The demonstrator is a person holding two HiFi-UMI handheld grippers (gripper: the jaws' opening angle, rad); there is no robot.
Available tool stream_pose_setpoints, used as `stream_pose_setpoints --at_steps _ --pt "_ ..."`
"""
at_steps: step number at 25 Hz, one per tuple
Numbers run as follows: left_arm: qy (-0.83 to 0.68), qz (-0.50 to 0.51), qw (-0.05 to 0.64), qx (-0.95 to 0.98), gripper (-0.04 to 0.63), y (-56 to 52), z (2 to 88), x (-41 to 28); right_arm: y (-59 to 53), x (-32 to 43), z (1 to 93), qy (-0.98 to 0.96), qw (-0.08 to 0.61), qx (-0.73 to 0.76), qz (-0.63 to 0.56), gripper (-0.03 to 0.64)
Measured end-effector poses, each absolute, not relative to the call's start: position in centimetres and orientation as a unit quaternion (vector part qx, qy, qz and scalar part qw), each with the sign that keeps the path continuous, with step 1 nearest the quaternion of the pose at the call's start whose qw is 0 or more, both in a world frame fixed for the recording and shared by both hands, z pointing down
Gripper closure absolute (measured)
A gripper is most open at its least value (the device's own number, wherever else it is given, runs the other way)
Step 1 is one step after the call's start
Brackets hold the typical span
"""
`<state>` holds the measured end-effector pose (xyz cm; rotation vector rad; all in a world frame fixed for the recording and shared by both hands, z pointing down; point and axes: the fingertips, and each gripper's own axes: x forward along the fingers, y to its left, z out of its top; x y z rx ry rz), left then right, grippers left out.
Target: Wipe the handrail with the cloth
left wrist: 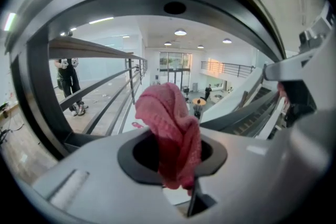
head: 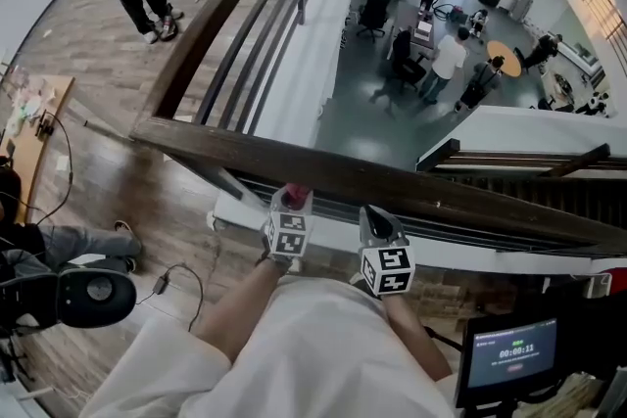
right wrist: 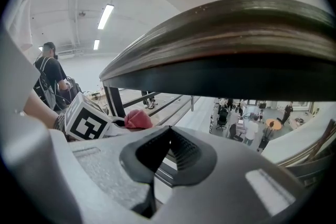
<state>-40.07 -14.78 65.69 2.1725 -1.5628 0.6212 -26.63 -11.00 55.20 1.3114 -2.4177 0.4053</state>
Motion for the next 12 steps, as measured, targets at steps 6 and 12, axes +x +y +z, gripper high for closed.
stream_pose_setpoints --at_steps 6,12 --pt "-0.506 0.249 0.159 0.811 0.491 -14.8 66.0 -36.4 -11.0 -26.2 55.5 -0.846 0.182 0.48 0.145 0.614" --pt "-0.493 0.254 0.148 0.819 0.495 -15.5 65.6 -34.1 -11.0 -24.1 55.2 -0.838 0.186 0.491 0.151 0.614"
